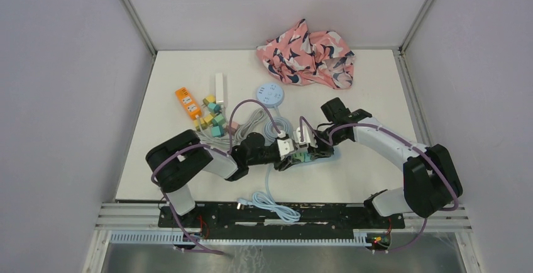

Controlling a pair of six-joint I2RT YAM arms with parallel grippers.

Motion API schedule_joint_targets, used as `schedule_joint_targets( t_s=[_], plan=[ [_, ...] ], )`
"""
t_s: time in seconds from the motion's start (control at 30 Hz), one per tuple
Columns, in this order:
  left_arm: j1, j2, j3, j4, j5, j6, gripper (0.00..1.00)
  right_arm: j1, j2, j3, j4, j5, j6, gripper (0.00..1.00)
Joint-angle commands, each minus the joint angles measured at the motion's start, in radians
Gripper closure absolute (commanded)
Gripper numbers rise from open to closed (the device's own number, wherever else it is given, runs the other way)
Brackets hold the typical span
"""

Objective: Pull the plug off the socket
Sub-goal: Remove the plug from the socket.

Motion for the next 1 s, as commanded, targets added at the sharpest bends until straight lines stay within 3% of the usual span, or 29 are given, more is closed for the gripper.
schedule_joint_targets(
  t_s=[0.0, 0.13, 0.27, 0.33, 0.43, 0.57, 0.77, 0.97],
  plan=[
    [-0.005, 0.031, 0.050, 0.075, 0.012, -0.021, 0.46, 0.015, 0.012, -0.008, -0.006, 0.000, -0.020, 0.79],
    [-0.006, 0.043, 0.052, 0.078, 0.028, -0.028, 0.55, 0.018, 0.015, -0.002, -0.013, -0.013, -0.017, 0.81],
    [-0.004, 0.056, 0.064, 0.050, 0.050, -0.027, 0.88, 0.018, 0.014, 0.010, -0.014, -0.030, 0.006, 0.87],
    [-0.005, 0.062, 0.073, 0.019, 0.060, -0.013, 0.96, 0.016, 0.013, 0.029, -0.005, -0.045, 0.055, 0.91],
    [-0.004, 0.062, 0.076, -0.034, 0.058, 0.010, 0.97, -0.020, 0.011, 0.073, -0.014, -0.099, 0.142, 0.96],
    [0.001, 0.052, 0.077, -0.103, 0.061, 0.027, 0.97, -0.076, -0.034, 0.048, -0.017, -0.099, 0.107, 1.00],
    [0.028, 0.070, 0.108, -0.173, 0.097, 0.001, 0.97, -0.010, -0.067, -0.002, -0.050, -0.213, 0.005, 1.00],
    [0.037, 0.081, 0.108, -0.193, 0.097, -0.010, 0.97, 0.008, -0.076, 0.006, 0.122, -0.202, 0.227, 1.00]
  ],
)
